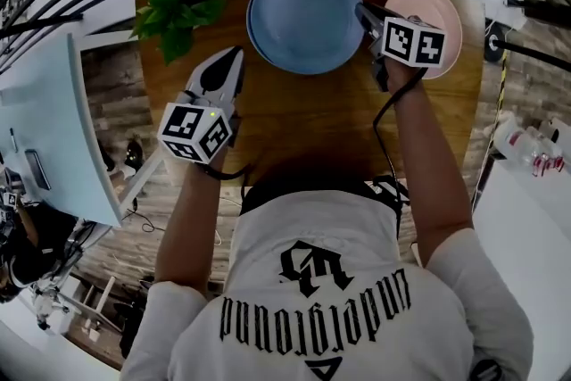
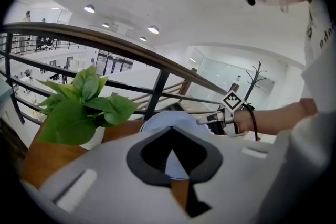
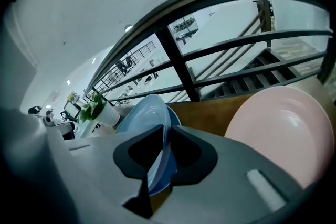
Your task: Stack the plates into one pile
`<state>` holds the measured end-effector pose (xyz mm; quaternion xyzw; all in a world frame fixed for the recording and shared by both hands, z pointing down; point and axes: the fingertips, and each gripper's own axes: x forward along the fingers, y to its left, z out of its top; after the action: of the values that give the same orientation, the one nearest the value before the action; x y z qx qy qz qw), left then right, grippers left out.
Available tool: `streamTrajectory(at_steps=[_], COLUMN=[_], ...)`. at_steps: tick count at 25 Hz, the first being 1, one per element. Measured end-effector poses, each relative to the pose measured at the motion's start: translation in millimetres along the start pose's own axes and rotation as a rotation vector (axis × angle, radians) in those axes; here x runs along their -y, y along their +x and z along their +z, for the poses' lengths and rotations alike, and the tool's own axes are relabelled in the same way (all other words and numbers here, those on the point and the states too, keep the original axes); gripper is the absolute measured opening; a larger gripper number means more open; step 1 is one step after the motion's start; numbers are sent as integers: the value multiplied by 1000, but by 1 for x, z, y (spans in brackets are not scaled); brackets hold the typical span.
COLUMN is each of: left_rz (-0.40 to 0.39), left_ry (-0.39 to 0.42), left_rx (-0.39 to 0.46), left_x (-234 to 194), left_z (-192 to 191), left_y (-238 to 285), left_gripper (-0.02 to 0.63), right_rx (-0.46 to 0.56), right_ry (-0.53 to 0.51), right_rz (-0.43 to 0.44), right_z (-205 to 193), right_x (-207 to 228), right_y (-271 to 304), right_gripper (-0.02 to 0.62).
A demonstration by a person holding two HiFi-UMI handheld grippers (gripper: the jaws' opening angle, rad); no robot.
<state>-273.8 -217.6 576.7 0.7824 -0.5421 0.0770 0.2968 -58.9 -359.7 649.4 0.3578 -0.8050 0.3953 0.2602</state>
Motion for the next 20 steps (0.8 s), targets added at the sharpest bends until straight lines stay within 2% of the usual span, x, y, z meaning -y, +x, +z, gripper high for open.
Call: streamTrajectory(at_steps=[2, 4, 7, 14, 20], left_rz=[-2, -1, -1, -10, -3], left_ry=[4, 4, 5, 16, 35], left_rx=[-7, -12, -17, -12, 6], left_x=[-1, -1, 0, 16, 34], left_z=[-2, -4, -6, -5, -2], left_y=[2, 3, 5, 7, -2], left_gripper=[46, 46, 46, 46, 46], right_rx=[-6, 7, 25, 24, 73], right_ry=[-19, -40, -88, -117, -149], right_rz=[-8, -28, -61, -54, -48], right_z=[-1, 2, 8, 7, 11], right_x=[1, 4, 8, 7, -6], right_y=[3, 2, -2, -16, -41], right_gripper=[47, 92, 124, 124, 124])
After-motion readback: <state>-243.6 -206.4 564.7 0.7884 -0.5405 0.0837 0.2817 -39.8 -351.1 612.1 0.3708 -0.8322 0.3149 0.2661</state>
